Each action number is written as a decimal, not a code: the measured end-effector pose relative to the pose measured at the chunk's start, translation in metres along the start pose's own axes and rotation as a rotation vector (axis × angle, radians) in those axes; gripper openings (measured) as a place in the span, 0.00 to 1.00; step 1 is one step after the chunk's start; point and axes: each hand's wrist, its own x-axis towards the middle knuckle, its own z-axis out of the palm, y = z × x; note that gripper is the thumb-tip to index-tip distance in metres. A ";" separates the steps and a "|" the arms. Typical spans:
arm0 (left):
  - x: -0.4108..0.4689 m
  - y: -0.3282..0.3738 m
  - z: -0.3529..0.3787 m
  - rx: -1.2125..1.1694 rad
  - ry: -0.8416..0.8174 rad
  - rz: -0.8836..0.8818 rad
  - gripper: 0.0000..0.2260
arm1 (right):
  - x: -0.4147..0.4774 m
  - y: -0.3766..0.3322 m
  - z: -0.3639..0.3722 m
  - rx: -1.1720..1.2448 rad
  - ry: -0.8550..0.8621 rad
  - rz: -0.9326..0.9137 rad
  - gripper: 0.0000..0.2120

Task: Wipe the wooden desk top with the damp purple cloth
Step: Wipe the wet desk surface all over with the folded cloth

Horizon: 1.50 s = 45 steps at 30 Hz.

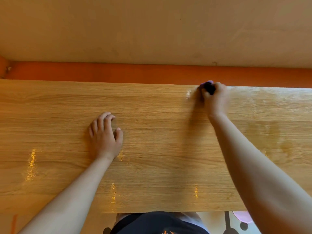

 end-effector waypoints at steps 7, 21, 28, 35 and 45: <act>-0.002 0.000 0.002 -0.023 0.017 0.000 0.18 | -0.088 -0.082 0.058 0.043 -0.210 -0.402 0.12; -0.001 0.020 0.002 -0.048 0.030 -0.109 0.17 | -0.003 0.071 -0.053 -0.027 0.013 0.088 0.11; -0.052 0.146 0.036 -0.204 -0.001 -0.144 0.20 | 0.007 0.062 -0.044 -0.007 -0.082 -0.042 0.08; -0.088 0.185 0.061 -0.103 -0.013 -0.053 0.16 | 0.005 0.025 -0.020 0.031 -0.180 -0.375 0.11; -0.089 0.188 0.064 -0.084 0.059 -0.074 0.16 | 0.091 0.115 -0.077 -0.048 -0.036 -0.153 0.12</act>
